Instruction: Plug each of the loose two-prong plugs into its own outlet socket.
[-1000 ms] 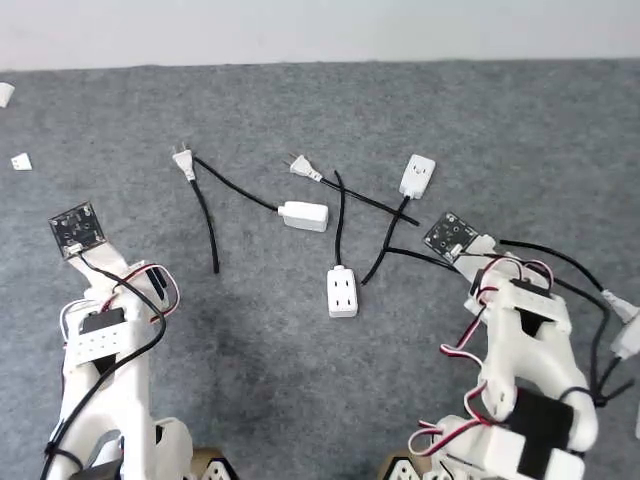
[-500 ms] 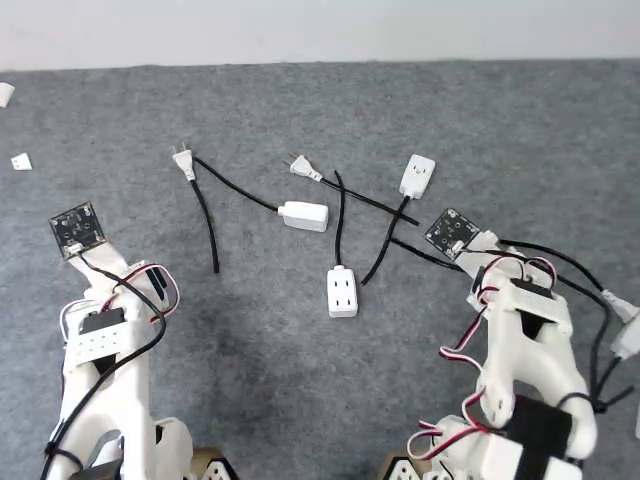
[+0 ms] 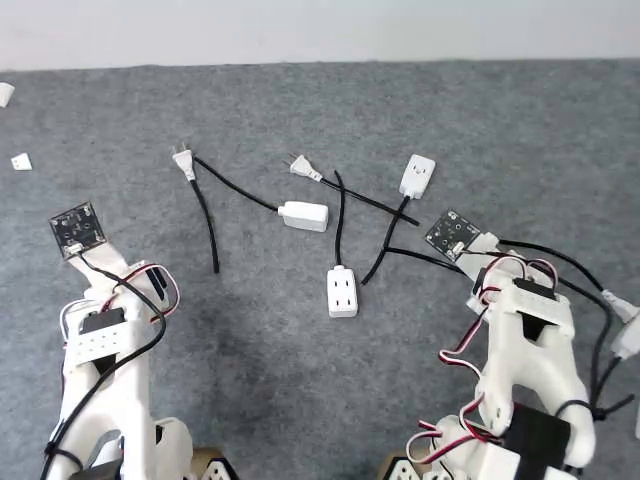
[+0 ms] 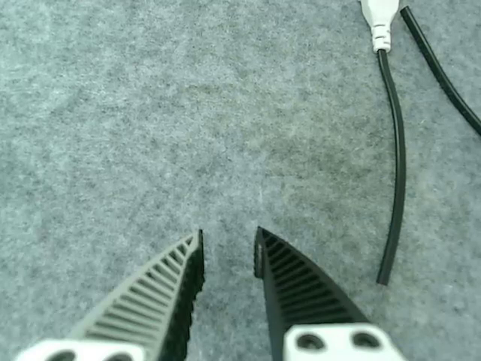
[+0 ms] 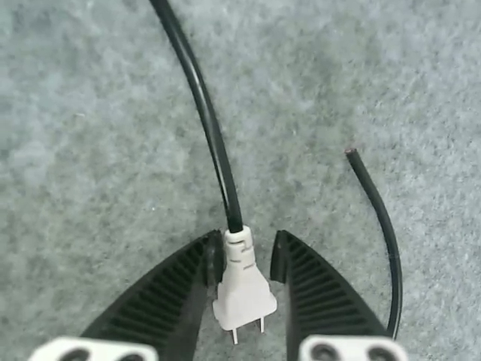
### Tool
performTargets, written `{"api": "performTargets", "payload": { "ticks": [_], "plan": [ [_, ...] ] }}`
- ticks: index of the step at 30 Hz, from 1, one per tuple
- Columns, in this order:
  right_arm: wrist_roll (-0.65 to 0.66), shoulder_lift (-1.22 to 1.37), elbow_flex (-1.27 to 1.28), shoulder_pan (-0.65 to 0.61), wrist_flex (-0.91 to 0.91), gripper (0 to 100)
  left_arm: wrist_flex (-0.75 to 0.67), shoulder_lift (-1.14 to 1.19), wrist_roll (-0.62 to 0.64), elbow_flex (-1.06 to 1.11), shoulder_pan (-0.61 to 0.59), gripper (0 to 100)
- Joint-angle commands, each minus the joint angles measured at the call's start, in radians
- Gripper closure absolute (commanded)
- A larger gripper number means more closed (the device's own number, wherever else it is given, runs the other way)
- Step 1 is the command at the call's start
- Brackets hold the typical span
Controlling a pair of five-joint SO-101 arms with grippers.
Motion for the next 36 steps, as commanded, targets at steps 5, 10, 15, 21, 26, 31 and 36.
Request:
{"api": "performTargets", "payload": {
  "ticks": [5, 10, 15, 21, 26, 31, 36],
  "plan": [
    [-0.006, -0.039, -0.008, 0.012, 0.013, 88.9, -0.003, -0.009, -0.008, -0.05, -0.003, 89],
    [-0.006, -0.039, -0.008, 0.012, 0.013, 88.9, -0.002, -0.009, -0.008, -0.05, -0.003, 89],
    [-0.008, 0.013, -0.017, 0.016, 0.004, 90.1, -0.002, -0.009, -0.008, -0.05, -0.003, 89],
    [-0.011, 0.094, -0.084, 0.036, 0.013, 93.9, -0.002, -0.009, -0.025, -0.05, -0.003, 89],
    [-0.006, 0.124, -0.091, 0.044, 0.004, 93.8, -0.002, -0.009, -0.034, -0.05, -0.002, 89],
    [-0.006, 0.122, -0.091, 0.036, 0.004, 93.6, -0.002, -0.009, -0.034, -0.05, -0.002, 89],
    [-0.008, 0.128, -0.138, 0.03, 0.013, 93.2, 0.0, -0.009, -0.034, -0.05, -0.002, 89]
  ]
}}
